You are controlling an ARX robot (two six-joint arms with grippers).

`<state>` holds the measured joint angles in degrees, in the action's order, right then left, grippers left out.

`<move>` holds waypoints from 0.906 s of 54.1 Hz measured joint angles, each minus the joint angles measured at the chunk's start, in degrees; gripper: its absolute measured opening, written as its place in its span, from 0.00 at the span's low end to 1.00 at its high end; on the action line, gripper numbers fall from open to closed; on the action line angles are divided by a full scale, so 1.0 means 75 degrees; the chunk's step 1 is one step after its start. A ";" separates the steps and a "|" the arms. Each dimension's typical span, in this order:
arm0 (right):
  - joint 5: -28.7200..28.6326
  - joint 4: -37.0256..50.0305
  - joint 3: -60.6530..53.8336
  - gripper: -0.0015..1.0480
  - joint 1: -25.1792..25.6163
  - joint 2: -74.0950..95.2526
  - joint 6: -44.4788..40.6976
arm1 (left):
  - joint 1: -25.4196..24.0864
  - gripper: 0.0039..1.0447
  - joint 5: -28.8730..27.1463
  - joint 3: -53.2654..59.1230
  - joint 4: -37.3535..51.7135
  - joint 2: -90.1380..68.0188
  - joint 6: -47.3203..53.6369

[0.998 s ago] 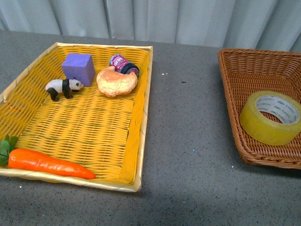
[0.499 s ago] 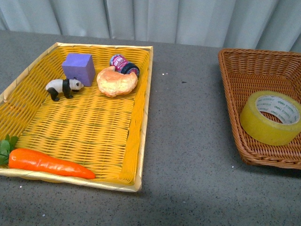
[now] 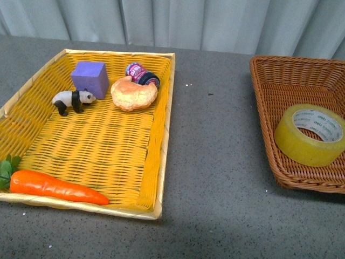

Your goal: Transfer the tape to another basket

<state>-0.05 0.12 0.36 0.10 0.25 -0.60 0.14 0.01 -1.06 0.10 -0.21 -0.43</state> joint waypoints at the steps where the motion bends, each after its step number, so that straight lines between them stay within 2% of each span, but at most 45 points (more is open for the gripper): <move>1: 0.0000 0.0000 0.0000 0.01 0.0000 0.0000 0.0000 | 0.0000 0.03 -0.0003 0.0000 0.0000 -0.0003 0.0000; 5: -0.0003 -0.0003 0.0000 0.01 0.0000 0.0000 0.0000 | 0.0000 0.04 -0.0003 0.0000 -0.0003 -0.0003 -0.0003; 6: 0.0000 -0.0003 0.0000 0.02 0.0000 0.0000 -0.0006 | 0.0000 0.08 -0.0003 0.0000 -0.0003 -0.0003 -0.0003; 11: 0.0000 -0.0003 0.0000 0.20 0.0000 -0.0003 0.0000 | 0.0000 0.27 -0.0003 0.0000 -0.0003 -0.0003 -0.0003; 33: 0.0000 -0.0003 0.0000 0.84 0.0000 -0.0003 0.0000 | 0.0000 0.92 -0.0003 0.0000 -0.0003 -0.0003 0.0000; 35: 0.0000 -0.0003 0.0000 0.89 0.0000 -0.0003 0.0000 | 0.0000 0.96 -0.0003 0.0000 -0.0003 -0.0003 0.0006; 37: 0.0000 -0.0003 0.0000 0.93 0.0000 -0.0003 0.0009 | 0.0000 0.94 -0.0003 0.0000 -0.0003 -0.0003 0.0015; 49: 0.0000 -0.0003 0.0000 0.91 0.0000 -0.0003 0.0006 | 0.0000 0.94 -0.0003 0.0000 -0.0003 -0.0003 0.0017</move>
<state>-0.05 0.10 0.36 0.10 0.23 -0.56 0.14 -0.01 -1.06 0.08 -0.23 -0.30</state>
